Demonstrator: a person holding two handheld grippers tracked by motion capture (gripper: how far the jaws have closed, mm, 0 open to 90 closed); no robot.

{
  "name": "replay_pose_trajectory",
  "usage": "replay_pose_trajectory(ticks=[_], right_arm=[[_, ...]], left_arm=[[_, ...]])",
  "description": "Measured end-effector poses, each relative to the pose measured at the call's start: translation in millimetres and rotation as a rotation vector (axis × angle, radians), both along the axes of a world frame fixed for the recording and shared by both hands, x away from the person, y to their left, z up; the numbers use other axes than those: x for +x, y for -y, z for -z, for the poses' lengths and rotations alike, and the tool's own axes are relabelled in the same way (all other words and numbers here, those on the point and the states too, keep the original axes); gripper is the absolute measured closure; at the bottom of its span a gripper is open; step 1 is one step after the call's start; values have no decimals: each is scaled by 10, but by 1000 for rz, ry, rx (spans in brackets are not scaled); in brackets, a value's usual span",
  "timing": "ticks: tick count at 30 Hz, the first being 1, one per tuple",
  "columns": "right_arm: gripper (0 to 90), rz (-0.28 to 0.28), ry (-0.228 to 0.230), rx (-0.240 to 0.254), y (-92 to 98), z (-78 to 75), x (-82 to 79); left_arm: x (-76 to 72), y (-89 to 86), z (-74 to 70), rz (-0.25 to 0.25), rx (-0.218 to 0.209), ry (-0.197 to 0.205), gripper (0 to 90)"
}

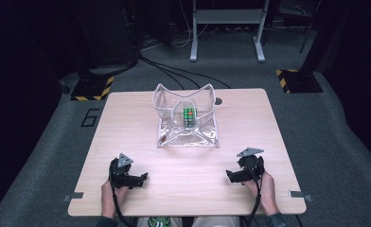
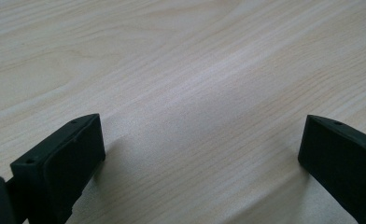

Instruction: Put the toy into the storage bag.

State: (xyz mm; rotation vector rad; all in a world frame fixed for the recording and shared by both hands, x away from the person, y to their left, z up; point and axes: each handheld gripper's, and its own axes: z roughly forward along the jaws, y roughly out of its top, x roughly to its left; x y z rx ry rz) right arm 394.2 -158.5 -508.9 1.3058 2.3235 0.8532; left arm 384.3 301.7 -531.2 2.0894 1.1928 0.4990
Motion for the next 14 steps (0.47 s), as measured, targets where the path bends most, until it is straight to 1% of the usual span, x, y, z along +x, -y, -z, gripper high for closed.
replay_pose_trajectory(ticks=[1,2,3,5,6,8,10,11,12,14], right_arm=[[39,7,-1,11,10,24,-13],[40,4,10,17,20,47,-21],[40,13,13,24,22,70,-32],[40,15,18,28,30,117,-47],[28,27,27,23,34,150,-54],[25,39,47,37,43,173,-79],[16,44,71,39,62,191,-87],[11,32,75,36,75,197,-89],[8,40,79,48,71,204,-94],[5,32,81,42,83,208,-94]], left_arm=[[0,0,0,0,0,0,4],[0,-1,-2,2,1,-3,4],[0,-1,-2,2,1,-3,4],[0,-1,-3,2,1,-3,4],[0,-1,-3,2,1,-4,4],[2,-3,-3,3,3,-1,4],[2,-3,-3,3,3,0,4],[0,-1,-3,1,3,-2,4],[1,-2,-3,2,4,-1,4],[1,-1,-3,1,4,0,4]])
